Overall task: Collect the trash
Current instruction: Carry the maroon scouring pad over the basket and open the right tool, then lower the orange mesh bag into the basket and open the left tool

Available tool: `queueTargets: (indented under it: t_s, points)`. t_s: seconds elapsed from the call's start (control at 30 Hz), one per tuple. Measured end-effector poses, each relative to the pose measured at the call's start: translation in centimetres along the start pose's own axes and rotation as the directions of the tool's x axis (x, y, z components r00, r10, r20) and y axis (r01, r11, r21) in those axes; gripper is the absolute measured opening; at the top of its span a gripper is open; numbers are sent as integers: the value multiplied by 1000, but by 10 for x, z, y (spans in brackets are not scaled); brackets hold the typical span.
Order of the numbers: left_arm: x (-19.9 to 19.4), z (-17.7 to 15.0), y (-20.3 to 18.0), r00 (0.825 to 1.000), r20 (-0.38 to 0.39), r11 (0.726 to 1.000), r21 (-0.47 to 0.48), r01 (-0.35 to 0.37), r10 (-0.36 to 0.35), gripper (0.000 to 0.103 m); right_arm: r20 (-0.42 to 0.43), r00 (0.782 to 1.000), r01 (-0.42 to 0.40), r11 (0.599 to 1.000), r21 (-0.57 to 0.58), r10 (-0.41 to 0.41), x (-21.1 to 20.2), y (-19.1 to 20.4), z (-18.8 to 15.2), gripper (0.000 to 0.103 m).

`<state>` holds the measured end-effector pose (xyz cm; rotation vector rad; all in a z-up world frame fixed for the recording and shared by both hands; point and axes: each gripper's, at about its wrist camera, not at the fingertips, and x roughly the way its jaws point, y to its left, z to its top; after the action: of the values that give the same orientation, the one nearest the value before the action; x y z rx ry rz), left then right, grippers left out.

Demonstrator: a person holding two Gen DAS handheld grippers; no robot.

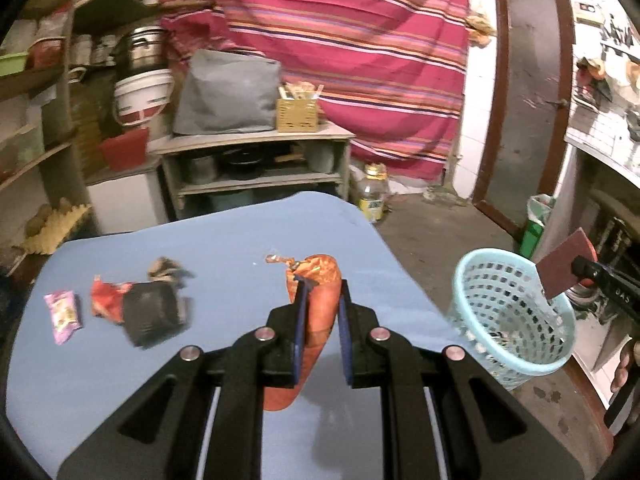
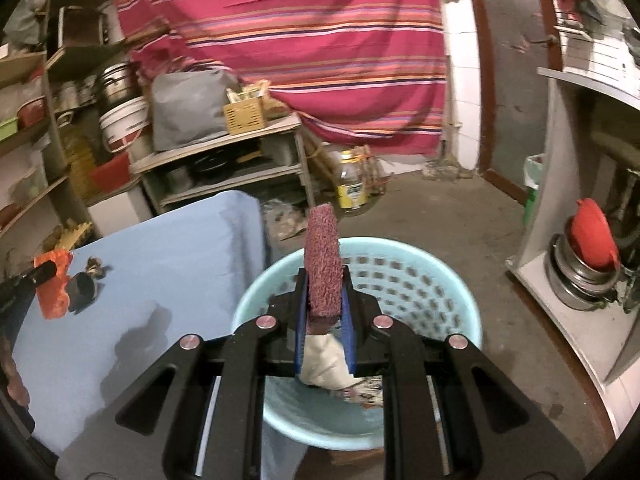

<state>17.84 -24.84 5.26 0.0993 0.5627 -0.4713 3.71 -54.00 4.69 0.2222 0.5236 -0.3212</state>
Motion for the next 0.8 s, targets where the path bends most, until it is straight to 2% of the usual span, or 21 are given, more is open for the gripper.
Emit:
queueTargets:
  t_s: [0.2,0.4,0.43,0.5,0.63,0.8]
  points:
    - [29,3,-36,998,-28,999,17,50,-49,15,-34,999,27,999,19,-27,16,-16,-3,16]
    - [48,5,-65,994,-45,995,25,99,-98,15,-80,997,15,999,30,-13,36,-20,-1,18]
    - [48,6,-68,994,-45,994,29,106,-104,15,-82,997,15,999,32,-12,37,-20,0,22]
    - [49,8,-75,993,-43,993,37,114,-112,15,-86,996,11,999,41,-7,39,-21,0,37]
    - [51,12,-85,991,-47,990,48,131,-128,15,-88,996,31,999,27,-29,37,-22,-2,50]
    - [54,19,-108,986,-43,985,58,160,-158,15,-69,996,54,998,26,-53,28,-29,-3,80]
